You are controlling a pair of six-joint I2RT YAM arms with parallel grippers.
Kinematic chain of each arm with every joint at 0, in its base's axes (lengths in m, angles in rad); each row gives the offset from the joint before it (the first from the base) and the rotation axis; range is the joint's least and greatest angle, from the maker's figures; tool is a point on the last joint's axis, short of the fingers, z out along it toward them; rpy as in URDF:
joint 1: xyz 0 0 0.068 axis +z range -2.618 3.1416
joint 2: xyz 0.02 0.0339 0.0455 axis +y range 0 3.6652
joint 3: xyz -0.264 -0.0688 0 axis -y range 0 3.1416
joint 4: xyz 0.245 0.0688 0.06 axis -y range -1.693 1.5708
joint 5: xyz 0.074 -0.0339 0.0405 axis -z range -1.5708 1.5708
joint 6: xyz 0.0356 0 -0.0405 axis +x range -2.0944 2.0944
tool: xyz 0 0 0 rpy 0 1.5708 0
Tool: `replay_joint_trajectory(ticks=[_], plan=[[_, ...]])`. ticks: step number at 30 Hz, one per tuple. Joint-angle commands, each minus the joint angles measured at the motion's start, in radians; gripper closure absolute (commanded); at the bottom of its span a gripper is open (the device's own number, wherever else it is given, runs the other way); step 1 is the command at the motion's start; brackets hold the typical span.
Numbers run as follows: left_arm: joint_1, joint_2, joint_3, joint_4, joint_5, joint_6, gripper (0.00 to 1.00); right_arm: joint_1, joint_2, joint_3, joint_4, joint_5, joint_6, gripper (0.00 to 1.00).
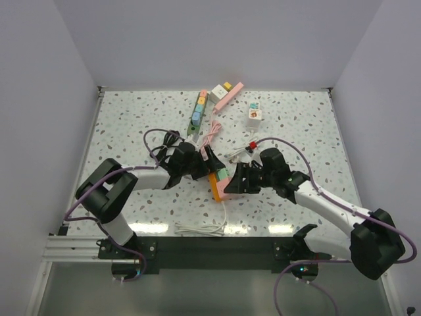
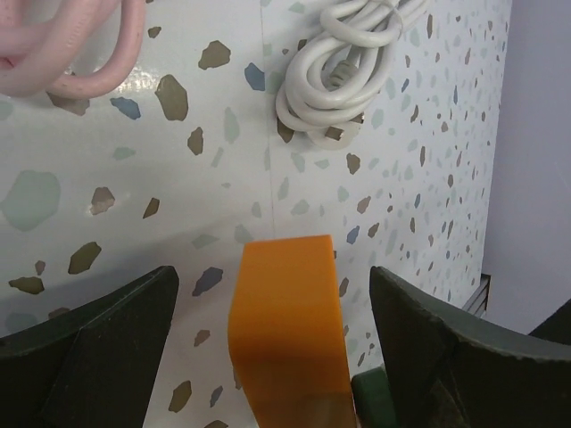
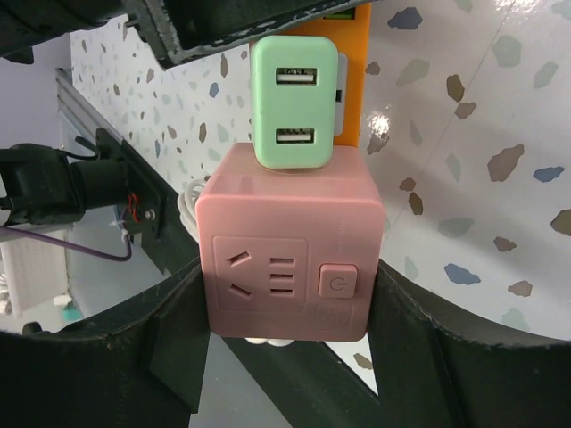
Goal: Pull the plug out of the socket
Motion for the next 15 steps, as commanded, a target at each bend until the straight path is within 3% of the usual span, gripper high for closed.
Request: replay_joint_trajectory(ticks=[1, 7, 8, 10, 11, 15], plan=[[-0.022, 0.012, 0.016, 0.005, -0.021, -0.027, 0.08, 0.021, -0.028, 0.026, 0.134, -0.015, 0.039, 1.0], [-0.027, 0.0, -0.033, 0.062, -0.004, -0.027, 0.39, 0.022, -0.025, 0.042, 0.086, 0.049, 0.025, 1.0], [-0.027, 0.0, -0.05, 0.086, 0.009, -0.025, 0.56, 0.022, -0.025, 0.046, 0.077, 0.054, 0.02, 1.0], [-0.027, 0.003, -0.063, 0.119, 0.023, -0.023, 0.77, 0.022, -0.025, 0.053, 0.052, 0.069, 0.005, 1.0], [-0.027, 0.008, -0.071, 0.126, 0.034, -0.02, 0.97, 0.022, -0.024, 0.056, 0.042, 0.074, -0.001, 1.0], [-0.025, 0.029, -0.062, 0.123, 0.06, 0.027, 1.0, 0.022, -0.021, 0.095, -0.052, 0.089, -0.053, 1.0]])
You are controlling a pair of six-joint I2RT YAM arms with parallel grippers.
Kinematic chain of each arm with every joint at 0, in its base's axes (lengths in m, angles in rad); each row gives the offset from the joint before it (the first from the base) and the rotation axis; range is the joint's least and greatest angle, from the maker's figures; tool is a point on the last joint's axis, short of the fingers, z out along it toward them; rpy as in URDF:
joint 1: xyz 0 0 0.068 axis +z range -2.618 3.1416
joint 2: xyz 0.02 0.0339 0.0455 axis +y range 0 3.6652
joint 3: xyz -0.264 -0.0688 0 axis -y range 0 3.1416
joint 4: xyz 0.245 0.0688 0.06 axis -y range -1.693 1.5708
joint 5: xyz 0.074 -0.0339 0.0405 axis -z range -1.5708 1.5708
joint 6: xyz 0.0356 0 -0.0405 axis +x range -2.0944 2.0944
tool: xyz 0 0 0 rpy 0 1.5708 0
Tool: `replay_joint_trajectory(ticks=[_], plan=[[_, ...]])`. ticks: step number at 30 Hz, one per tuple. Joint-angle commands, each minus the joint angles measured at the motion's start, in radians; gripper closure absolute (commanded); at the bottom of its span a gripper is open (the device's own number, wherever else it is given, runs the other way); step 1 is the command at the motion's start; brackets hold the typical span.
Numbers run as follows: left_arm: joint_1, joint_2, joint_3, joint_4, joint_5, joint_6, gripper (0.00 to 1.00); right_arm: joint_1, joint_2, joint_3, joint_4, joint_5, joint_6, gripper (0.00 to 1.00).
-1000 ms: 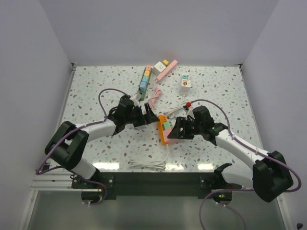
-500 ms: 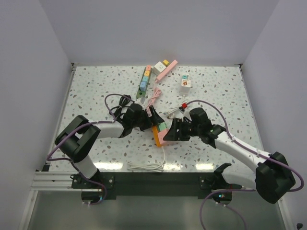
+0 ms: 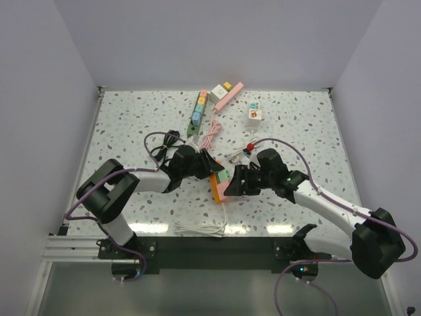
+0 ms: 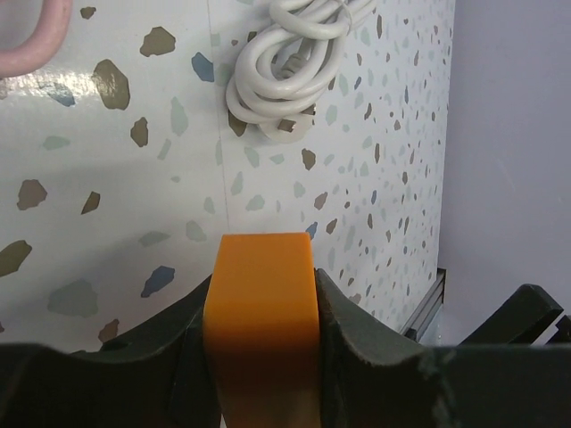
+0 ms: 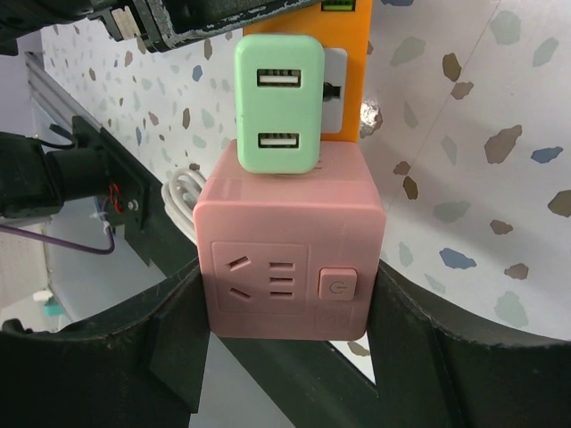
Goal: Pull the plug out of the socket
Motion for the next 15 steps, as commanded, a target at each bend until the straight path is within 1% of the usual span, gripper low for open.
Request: replay_joint_trajectory(ticks=[1, 3, 6, 7, 9, 12, 15], plan=[[-0.005, 0.015, -0.014, -0.018, 0.046, 0.132, 1.0, -0.011, -0.026, 0.112, -0.075, 0.06, -0.083, 1.0], [0.004, 0.021, -0.009, -0.04, 0.038, 0.182, 1.0, -0.014, -0.066, 0.144, -0.171, 0.076, -0.125, 1.0], [0.032, 0.032, -0.024, -0.052, 0.052, 0.242, 1.0, -0.014, -0.132, 0.166, -0.243, 0.14, -0.155, 1.0], [0.041, 0.037, -0.026, -0.061, 0.055, 0.255, 1.0, -0.014, -0.178, 0.172, -0.278, 0.166, -0.166, 1.0], [0.058, 0.044, -0.027, -0.067, 0.064, 0.291, 1.0, -0.016, -0.21, 0.173, -0.318, 0.171, -0.178, 1.0], [0.064, 0.07, -0.006, -0.106, 0.072, 0.341, 1.0, -0.016, -0.201, 0.192, -0.383, 0.134, -0.198, 1.0], [0.067, 0.092, 0.008, -0.123, 0.084, 0.353, 1.0, -0.016, -0.168, 0.218, -0.446, 0.119, -0.226, 1.0]])
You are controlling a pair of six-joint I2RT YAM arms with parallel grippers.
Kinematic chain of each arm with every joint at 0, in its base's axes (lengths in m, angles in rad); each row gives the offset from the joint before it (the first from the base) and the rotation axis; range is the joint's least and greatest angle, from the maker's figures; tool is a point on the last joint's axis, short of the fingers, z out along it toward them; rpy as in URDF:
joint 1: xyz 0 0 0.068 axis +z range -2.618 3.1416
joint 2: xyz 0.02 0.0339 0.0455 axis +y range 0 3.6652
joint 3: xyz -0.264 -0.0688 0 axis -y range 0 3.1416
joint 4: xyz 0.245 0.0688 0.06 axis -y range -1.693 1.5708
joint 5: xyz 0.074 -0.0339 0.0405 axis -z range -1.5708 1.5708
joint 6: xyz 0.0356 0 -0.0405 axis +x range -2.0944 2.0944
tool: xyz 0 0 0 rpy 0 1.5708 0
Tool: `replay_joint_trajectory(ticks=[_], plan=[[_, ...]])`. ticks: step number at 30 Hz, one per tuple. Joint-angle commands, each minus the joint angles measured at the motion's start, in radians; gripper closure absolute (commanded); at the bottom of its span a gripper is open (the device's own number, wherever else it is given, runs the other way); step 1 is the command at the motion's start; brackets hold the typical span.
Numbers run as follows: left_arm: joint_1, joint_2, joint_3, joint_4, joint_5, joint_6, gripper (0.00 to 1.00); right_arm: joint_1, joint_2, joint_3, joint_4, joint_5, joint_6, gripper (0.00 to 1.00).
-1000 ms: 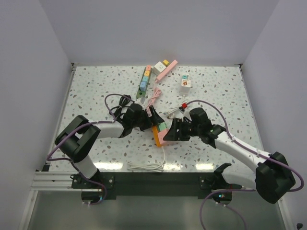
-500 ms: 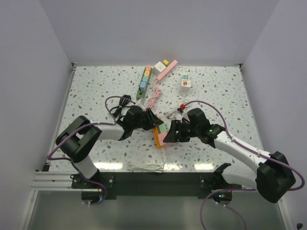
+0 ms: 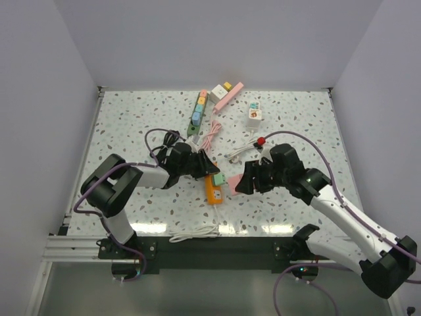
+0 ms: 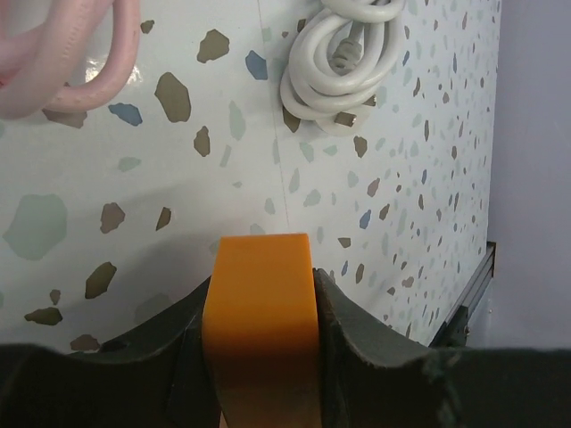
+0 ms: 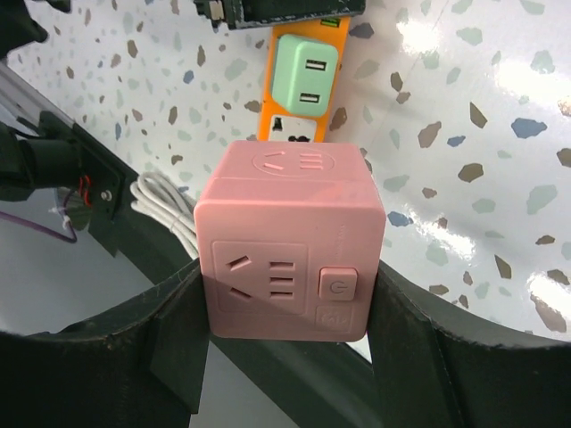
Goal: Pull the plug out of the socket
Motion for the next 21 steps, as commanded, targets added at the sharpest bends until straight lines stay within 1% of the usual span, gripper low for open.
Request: replay_joint_trajectory(ticks=[1, 2, 5, 6, 8, 10, 12, 13, 14, 16, 21], plan=[[-0.004, 0.026, -0.01, -0.078, -0.004, 0.191, 1.0, 0.0, 0.034, 0.059, -0.116, 0.015, -0.067, 1.0], [-0.004, 0.018, -0.019, -0.069, 0.003, 0.186, 1.0, 0.0, 0.025, 0.067, -0.125, 0.034, -0.068, 1.0], [-0.002, 0.008, -0.021, -0.032, 0.049, 0.177, 1.0, 0.0, 0.012, 0.088, -0.151, 0.186, -0.041, 1.0], [-0.004, 0.006, -0.021, -0.021, 0.069, 0.174, 1.0, -0.002, 0.025, 0.119, -0.203, 0.325, -0.021, 1.0], [-0.004, -0.006, -0.031, 0.029, 0.112, 0.168, 1.0, 0.0, 0.058, 0.151, -0.28, 0.5, 0.016, 1.0], [-0.004, -0.009, -0.041, 0.074, 0.187, 0.166, 1.0, -0.008, 0.153, 0.191, -0.393, 0.698, 0.064, 1.0], [-0.002, -0.012, -0.05, 0.088, 0.25, 0.172, 1.0, -0.042, 0.253, 0.216, -0.467, 0.729, 0.099, 1.0], [-0.002, -0.017, -0.054, 0.095, 0.265, 0.172, 1.0, -0.049, 0.279, 0.219, -0.49, 0.772, 0.119, 1.0], [-0.004, -0.032, -0.068, 0.099, 0.275, 0.174, 1.0, -0.06, 0.293, 0.22, -0.507, 0.786, 0.139, 1.0], [-0.002, -0.052, -0.094, 0.103, 0.29, 0.177, 1.0, -0.069, 0.301, 0.19, -0.466, 0.744, 0.122, 1.0], [-0.002, -0.101, -0.114, 0.079, 0.279, 0.192, 1.0, -0.069, 0.335, 0.102, -0.351, 0.446, 0.078, 1.0]])
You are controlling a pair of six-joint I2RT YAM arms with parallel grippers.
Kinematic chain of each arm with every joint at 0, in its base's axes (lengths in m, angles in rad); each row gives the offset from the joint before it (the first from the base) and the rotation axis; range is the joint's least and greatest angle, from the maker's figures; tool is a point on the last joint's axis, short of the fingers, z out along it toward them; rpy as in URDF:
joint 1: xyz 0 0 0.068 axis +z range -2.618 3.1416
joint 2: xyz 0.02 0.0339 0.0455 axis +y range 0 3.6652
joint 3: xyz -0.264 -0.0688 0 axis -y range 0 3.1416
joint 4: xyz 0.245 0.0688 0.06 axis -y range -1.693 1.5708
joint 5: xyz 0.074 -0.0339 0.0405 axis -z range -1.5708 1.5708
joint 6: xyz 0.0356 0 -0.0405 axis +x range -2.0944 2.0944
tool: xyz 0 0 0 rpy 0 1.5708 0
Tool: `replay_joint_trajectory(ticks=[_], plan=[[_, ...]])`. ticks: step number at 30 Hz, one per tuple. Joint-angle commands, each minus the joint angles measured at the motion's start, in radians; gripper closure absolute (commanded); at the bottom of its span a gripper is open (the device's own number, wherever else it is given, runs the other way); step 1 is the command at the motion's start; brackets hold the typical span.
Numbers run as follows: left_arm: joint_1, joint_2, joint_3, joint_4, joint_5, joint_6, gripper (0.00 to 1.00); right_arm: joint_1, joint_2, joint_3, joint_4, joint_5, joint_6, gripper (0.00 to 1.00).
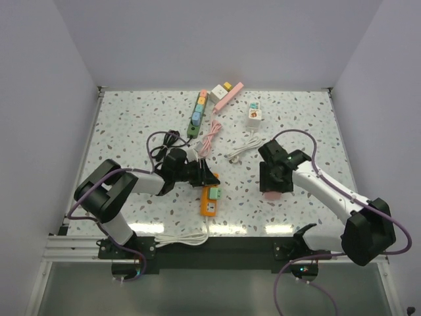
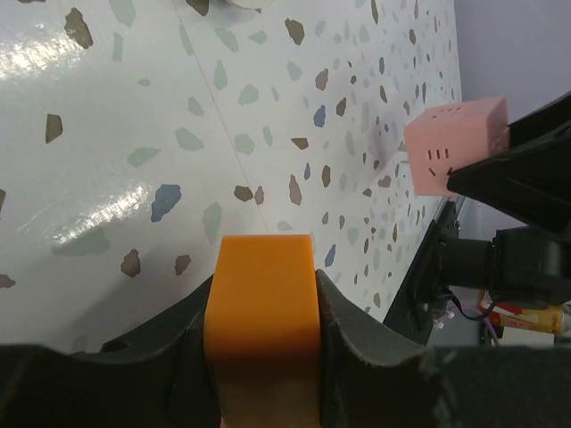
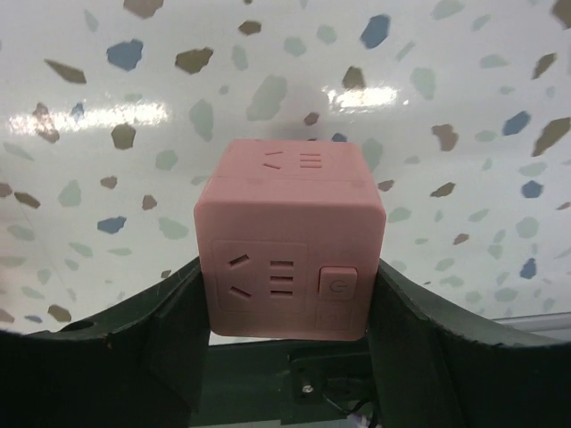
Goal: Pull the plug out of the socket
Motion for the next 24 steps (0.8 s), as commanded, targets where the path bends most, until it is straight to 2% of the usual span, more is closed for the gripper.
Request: replay_joint_trajectory(ticks=[1, 6, 9, 13, 17, 20, 21, 22, 24], plan=[[0.001, -0.037, -0.004, -0.008, 0.039, 0.084, 1.0, 0.003, 0.012, -0.047, 0.052, -0.168, -0.002, 1.0], [-0.001, -0.02, 0.018, -0.021, 0.045, 0.091, 1.0, 0.024, -0.054, -0.125, 0.061, -0.425, 0.002, 1.0], [0.001, -0.011, 0.03, -0.03, 0.042, 0.097, 1.0, 0.052, -0.095, -0.136, 0.05, -0.464, 0.004, 0.98], [-0.001, 0.015, 0.047, -0.021, 0.048, 0.095, 1.0, 0.11, -0.085, -0.135, 0.148, -0.658, 0.001, 1.0], [0.002, 0.024, 0.059, -0.018, 0.054, 0.094, 1.0, 0.196, -0.046, -0.125, 0.257, -0.742, 0.035, 1.0], [0.007, 0.031, 0.072, -0.019, 0.064, 0.094, 1.0, 0.198, -0.027, -0.145, 0.319, -0.753, 0.059, 0.78], [0.007, 0.032, 0.075, -0.025, 0.062, 0.095, 1.0, 0.198, -0.023, -0.141, 0.304, -0.747, 0.055, 0.65], [0.008, 0.035, 0.078, -0.027, 0.064, 0.097, 1.0, 0.198, -0.026, -0.136, 0.287, -0.737, 0.048, 0.46], [0.007, 0.04, 0.079, -0.03, 0.067, 0.097, 1.0, 0.198, -0.045, -0.116, 0.229, -0.682, 0.033, 0.29]])
